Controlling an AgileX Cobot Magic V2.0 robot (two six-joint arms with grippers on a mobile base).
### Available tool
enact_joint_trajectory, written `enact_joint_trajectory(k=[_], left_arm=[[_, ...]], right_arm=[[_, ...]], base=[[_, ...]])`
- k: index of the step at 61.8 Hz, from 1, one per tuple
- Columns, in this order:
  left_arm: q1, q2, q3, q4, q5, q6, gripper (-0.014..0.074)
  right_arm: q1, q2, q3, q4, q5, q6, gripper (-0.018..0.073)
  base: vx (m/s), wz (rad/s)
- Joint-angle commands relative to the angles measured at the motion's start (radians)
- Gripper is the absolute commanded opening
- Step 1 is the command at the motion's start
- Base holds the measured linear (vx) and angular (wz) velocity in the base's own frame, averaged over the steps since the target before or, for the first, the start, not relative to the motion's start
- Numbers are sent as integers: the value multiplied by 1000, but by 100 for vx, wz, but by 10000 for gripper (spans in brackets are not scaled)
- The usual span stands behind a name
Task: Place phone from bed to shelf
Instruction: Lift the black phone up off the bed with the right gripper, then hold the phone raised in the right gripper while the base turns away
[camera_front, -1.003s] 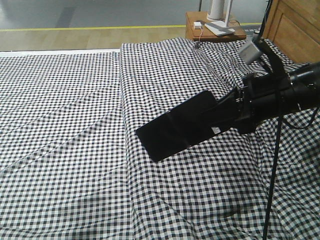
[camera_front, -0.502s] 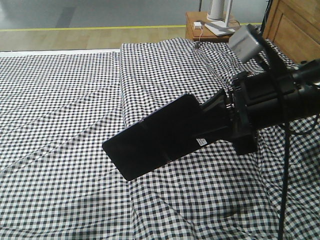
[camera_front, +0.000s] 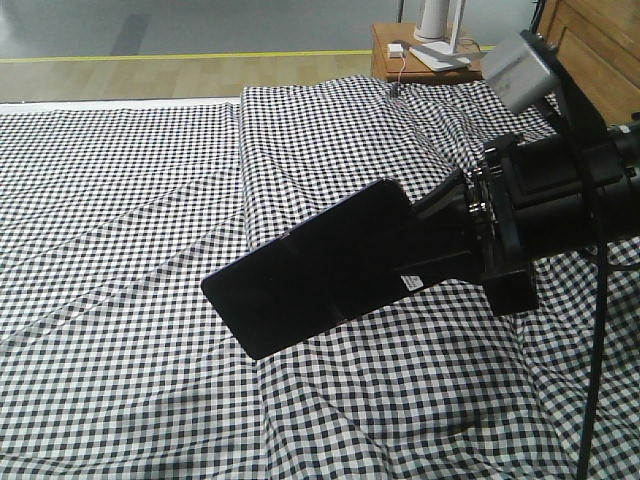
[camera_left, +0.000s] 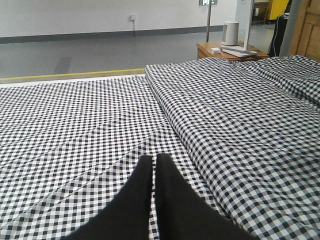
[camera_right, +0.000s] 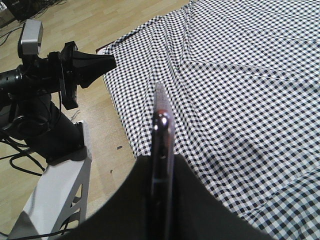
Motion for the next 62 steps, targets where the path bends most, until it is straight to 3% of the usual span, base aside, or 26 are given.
enact_joint_trajectory(k=[1,62], left_arm=[[-4,-4,3,-9,-75,-4,1],[-4,-4,3,-9,-75,-4,1]], right_arm=[[-5,-30,-26,93,60,-2,-1],[-5,-30,-26,93,60,-3,-1]], base=[[0,0],[0,0]])
